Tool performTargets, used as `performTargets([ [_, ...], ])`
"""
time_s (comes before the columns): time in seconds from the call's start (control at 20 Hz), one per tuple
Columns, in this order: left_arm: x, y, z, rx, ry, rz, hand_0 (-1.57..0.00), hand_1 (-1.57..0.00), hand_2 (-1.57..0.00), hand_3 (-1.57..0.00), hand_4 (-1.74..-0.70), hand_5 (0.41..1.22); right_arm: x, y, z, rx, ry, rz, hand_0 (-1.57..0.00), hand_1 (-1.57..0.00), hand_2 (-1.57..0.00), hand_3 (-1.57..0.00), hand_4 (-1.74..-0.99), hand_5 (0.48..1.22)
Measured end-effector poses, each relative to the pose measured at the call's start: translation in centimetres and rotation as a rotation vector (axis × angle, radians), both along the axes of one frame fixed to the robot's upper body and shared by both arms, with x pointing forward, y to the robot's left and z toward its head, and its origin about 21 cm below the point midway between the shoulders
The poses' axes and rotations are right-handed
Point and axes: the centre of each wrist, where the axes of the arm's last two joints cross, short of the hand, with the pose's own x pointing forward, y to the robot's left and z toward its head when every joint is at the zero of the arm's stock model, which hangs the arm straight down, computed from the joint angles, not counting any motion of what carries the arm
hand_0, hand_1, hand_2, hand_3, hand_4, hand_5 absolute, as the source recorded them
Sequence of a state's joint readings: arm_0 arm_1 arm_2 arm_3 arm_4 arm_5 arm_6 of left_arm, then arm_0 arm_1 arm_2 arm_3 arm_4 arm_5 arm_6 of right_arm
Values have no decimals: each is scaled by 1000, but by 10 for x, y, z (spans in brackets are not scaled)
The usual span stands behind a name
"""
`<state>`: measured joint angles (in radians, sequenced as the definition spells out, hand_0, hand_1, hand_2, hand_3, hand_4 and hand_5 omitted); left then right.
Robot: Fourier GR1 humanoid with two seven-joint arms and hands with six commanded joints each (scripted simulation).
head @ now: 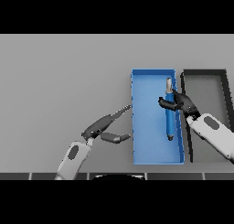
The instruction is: Pick up the blue pipe and place it into the blue bin.
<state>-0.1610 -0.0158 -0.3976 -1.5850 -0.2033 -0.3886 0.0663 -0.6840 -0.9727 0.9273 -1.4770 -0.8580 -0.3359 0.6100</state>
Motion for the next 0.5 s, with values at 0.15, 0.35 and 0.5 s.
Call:
performTargets([
  [0.15,3,2,0,11,-2,6,1,1,1,1,-931,496,1,1,1,-31,15,23,-47,-44,-42,-12,-1125,747],
  [0.35,0,5,0,-4,-5,4,1,1,1,1,-930,495,-1,0,-3,-54,21,49,-19,-17,-17,-4,-1084,714],
  [0.5,-5,2,1,-4,-10,-2,1,1,1,1,-930,496,0,-4,0,-66,18,91,-19,-17,-17,-4,-1084,711],
])
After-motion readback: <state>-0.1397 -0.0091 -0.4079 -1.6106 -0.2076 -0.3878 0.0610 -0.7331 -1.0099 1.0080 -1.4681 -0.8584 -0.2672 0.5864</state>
